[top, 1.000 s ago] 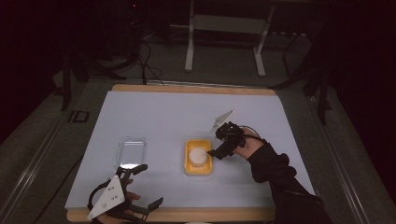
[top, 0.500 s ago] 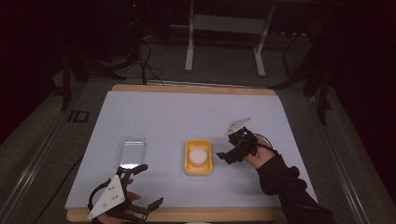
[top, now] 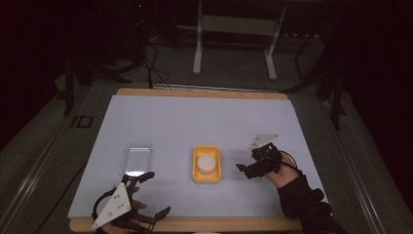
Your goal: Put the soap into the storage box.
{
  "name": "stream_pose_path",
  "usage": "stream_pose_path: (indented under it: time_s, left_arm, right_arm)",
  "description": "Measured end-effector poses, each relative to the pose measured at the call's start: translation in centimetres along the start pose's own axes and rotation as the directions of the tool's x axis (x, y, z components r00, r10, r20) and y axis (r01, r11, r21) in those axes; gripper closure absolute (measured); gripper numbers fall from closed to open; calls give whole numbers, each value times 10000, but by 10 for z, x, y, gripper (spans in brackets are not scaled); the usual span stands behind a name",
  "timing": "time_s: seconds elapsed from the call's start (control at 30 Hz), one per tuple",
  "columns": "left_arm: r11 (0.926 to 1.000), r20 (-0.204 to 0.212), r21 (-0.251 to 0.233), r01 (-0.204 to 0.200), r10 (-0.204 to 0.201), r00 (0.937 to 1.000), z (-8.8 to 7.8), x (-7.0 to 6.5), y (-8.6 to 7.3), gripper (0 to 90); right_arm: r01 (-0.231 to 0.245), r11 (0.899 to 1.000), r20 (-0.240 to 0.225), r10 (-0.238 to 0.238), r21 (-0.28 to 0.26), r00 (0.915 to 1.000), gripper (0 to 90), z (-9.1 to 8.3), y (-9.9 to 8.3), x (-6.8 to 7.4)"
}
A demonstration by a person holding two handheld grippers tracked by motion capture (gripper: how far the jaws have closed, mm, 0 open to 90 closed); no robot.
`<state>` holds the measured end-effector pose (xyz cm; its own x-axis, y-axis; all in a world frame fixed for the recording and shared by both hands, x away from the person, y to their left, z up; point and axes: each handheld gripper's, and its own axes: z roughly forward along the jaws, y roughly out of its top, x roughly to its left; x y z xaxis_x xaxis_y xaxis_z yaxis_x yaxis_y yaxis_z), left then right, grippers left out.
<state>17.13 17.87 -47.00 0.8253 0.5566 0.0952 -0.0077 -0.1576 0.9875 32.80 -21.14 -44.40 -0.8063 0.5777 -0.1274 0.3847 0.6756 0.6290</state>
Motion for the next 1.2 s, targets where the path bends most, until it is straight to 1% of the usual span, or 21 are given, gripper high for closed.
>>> stream_pose_path:
  time_s: [0.07,0.2,0.27,0.33,0.4,0.47,0.57,0.67,0.83,0.9,0.93,1.07,1.13,1.2]
  left_arm:
    - [10000,1,10,1,-1,10000,0,0,0,1]
    - [10000,54,-28,16,-16,10000,-1,0,0,1]
    - [10000,71,-53,12,-12,10000,-1,0,0,1]
    - [10000,96,-16,5,-5,10000,0,-1,0,1]
    - [10000,94,-7,0,0,10000,0,-1,0,1]
    - [10000,92,6,-3,3,10000,0,-1,0,1]
    - [10000,104,41,-14,13,9999,0,-1,0,1]
    - [10000,103,38,-24,23,9999,0,-1,0,1]
    - [10000,95,45,-27,26,10000,0,-1,0,1]
    - [10000,84,72,-37,36,10000,0,-2,0,1]
    - [10000,90,72,-41,41,10000,0,-2,0,1]
    - [9999,106,94,-57,56,9999,1,-2,0,1]
    - [9999,105,100,-62,61,9999,1,-2,0,1]
    - [9999,116,117,-72,71,9999,1,-2,0,1]
  right_arm:
    - [-49,9999,222,52,-123,9997,132,-1,-5,1]
    - [-183,9994,441,195,-285,9988,131,-5,-13,2]
    - [-367,9988,353,378,-329,9987,131,-7,-18,3]
    - [-372,9989,391,383,-286,9985,131,-8,-23,4]
    - [-320,9992,620,334,-240,9975,131,-9,-28,6]
    - [-377,9989,688,395,-265,9968,130,-10,-34,7]
    - [-339,9989,939,369,-331,9949,130,-11,-40,9]
    - [-424,9978,978,472,-502,9941,130,-16,-45,8]
    - [-850,9943,932,908,-644,9915,130,-21,-55,6]
    - [-884,9942,944,939,-611,9911,131,-21,-59,7]
    - [-870,9944,1024,929,-603,9904,131,-22,-61,7]
    - [-728,9943,1182,816,-773,9896,129,-24,-66,9]
    - [-818,9936,1083,900,-780,9900,129,-24,-68,7]
    - [-804,9937,1160,891,-779,9892,130,-24,-68,7]
